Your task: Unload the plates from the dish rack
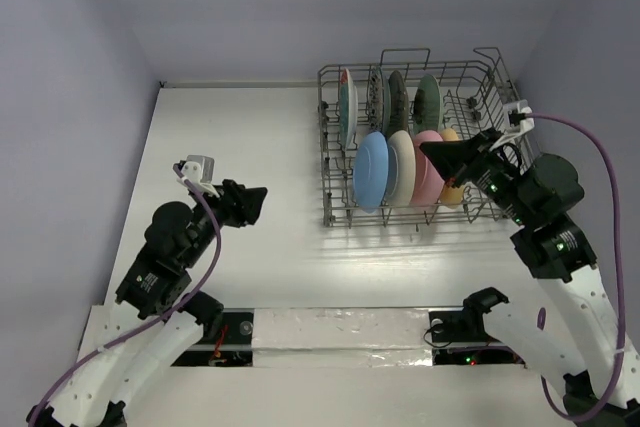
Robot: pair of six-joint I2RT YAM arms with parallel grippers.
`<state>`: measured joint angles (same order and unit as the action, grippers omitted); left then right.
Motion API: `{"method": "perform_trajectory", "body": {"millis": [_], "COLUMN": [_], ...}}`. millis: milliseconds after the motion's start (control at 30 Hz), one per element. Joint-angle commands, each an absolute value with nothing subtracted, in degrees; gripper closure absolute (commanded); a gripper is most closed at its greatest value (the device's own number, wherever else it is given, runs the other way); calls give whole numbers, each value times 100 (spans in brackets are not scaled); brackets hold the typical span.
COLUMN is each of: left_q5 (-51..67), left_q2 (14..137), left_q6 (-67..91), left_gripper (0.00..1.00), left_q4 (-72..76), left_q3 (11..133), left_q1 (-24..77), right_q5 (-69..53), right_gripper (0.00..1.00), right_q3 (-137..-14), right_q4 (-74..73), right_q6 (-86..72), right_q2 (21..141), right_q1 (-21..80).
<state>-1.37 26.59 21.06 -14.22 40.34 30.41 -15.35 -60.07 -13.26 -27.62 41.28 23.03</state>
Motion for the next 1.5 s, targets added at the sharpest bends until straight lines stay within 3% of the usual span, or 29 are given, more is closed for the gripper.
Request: {"method": "perform_trajectory", "body": {"millis": [0,100,200,300,333,433,500,633,800,933,1100,1200,1233,1333,1467], "left_q5": [-88,-228,-185,-97,-245,-718,-677,-631,-792,600,572,378,317,264,386], "left_q2": [2584,2479,2330,2110,2092,2127,2214,2478,3058,3489,3543,3279,3217,3050,3006], "left_q6": [1925,1864,1942,1995,1986,2039,2231,2373,2391,2268,2215,2250,2259,2276,2259], "left_gripper": [46,44,49,62,76,96,98,95,88,80,73,64,58,54,53], "left_q4": [-1160,-1256,-1266,-1318,-1371,-1608,-1600,-1459,-1565,-1346,-1353,-1319,-1318,-1301,-1257], "left_q3": [4289,4429,4430,4368,4368,4342,4280,4192,4157,4043,4096,4052,4043,4025,3999], "left_q1": [3076,3076,3076,3076,3076,3076,3076,3076,2866,1875,1591,1591,1591,1591,1591], "right_q5": [-1292,-1283,-1108,-853,-766,-607,-563,-195,-185,-140,-333,-518,-562,-598,-466], "right_gripper": [100,99,97,91,89,81,74,59,53,51,51,53,55,64,73], "right_q3": [-6047,-6108,-6091,-6117,-6152,-6214,-6223,-6302,-6372,-6346,-6241,-6205,-6231,-6240,-6196], "right_q4": [-1590,-1994,-2250,-2416,-2452,-2408,-2321,-2171,-1960,-1759,-1355,-1108,-1090,-967,-897], "right_q6": [-2479,-2295,-2215,-2189,-2188,-2223,-2276,-2312,-2364,-2470,-2575,-2654,-2663,-2724,-2760], "right_q2": [4140,4192,4236,4368,4481,4684,4947,5457,5967,6406,6741,6934,7004,7163,7137], "right_q1": [2364,2364,2364,2364,2364,2426,2566,2786,2786,2839,2839,2839,2839,2839,2839]}}
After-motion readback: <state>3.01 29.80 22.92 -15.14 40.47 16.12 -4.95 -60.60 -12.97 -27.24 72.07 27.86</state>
